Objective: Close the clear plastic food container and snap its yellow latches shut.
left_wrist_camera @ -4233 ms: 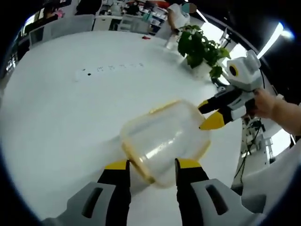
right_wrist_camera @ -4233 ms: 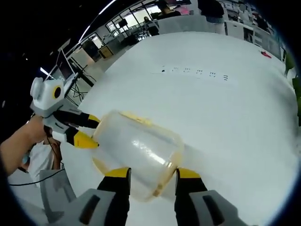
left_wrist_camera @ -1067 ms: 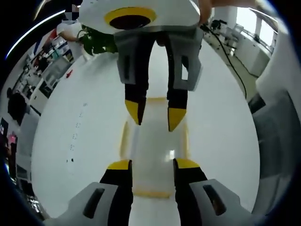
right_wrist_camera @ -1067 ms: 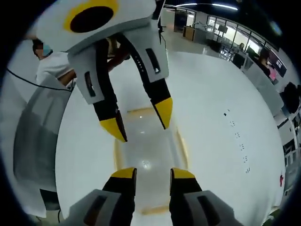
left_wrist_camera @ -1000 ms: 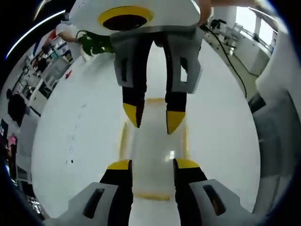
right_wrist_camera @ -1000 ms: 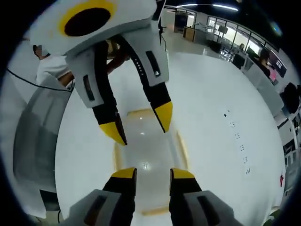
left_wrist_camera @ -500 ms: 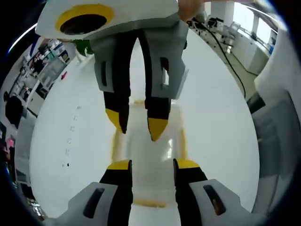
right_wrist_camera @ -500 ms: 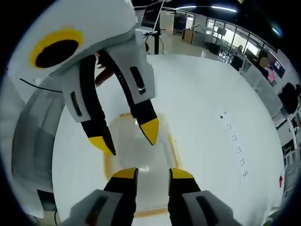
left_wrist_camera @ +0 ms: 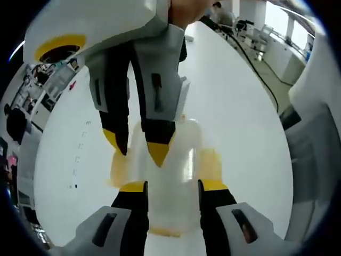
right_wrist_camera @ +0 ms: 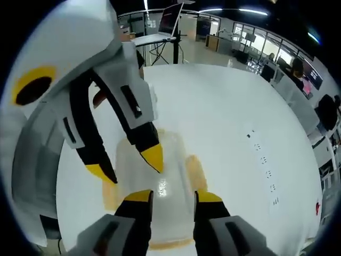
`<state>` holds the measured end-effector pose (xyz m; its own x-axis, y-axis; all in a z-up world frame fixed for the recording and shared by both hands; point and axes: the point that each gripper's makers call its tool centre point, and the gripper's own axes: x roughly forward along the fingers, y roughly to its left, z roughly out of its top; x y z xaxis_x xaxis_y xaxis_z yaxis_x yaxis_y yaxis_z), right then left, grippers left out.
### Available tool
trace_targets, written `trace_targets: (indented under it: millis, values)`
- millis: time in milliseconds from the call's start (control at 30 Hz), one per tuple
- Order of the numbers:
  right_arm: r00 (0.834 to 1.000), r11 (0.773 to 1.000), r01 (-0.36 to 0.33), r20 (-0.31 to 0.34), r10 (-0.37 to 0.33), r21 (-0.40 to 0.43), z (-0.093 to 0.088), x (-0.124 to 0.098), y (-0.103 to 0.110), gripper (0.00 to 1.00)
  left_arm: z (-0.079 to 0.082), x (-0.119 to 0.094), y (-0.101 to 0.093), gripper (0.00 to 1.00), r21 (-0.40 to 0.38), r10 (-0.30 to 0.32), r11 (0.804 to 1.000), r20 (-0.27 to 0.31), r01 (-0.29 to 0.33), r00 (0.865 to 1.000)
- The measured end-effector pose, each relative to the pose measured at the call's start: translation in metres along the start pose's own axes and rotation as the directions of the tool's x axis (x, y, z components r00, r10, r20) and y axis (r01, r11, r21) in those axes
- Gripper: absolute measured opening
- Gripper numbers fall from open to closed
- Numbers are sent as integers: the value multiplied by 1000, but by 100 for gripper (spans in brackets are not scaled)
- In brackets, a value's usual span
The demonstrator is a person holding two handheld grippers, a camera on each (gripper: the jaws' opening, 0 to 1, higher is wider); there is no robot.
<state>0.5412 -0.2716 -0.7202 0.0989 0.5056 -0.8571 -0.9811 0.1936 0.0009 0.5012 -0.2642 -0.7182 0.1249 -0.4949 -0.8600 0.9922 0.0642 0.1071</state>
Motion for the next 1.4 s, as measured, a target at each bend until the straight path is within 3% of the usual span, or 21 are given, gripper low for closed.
trace_targets:
  millis: [367, 567, 667, 1400]
  values:
    - [1000, 1000, -18, -10, 18, -2, -2, 7, -6, 38, 1, 1, -4, 41, -11, 22, 1000, 17, -22, 1000]
    - [998, 998, -59, -19, 59, -3, -1, 9, -7, 38, -7, 9, -16, 45, 29, 22, 999, -15, -22, 1000]
    - [997, 997, -78, -28, 78, -7, -1, 10, -6, 37, -5, 10, -12, 44, 26, 43, 999, 8, -43, 999]
    - [969, 974, -219, -133, 210, -56, -1, 17, -4, 36, -7, 16, -11, 43, 53, 171, 984, 4, -171, 985]
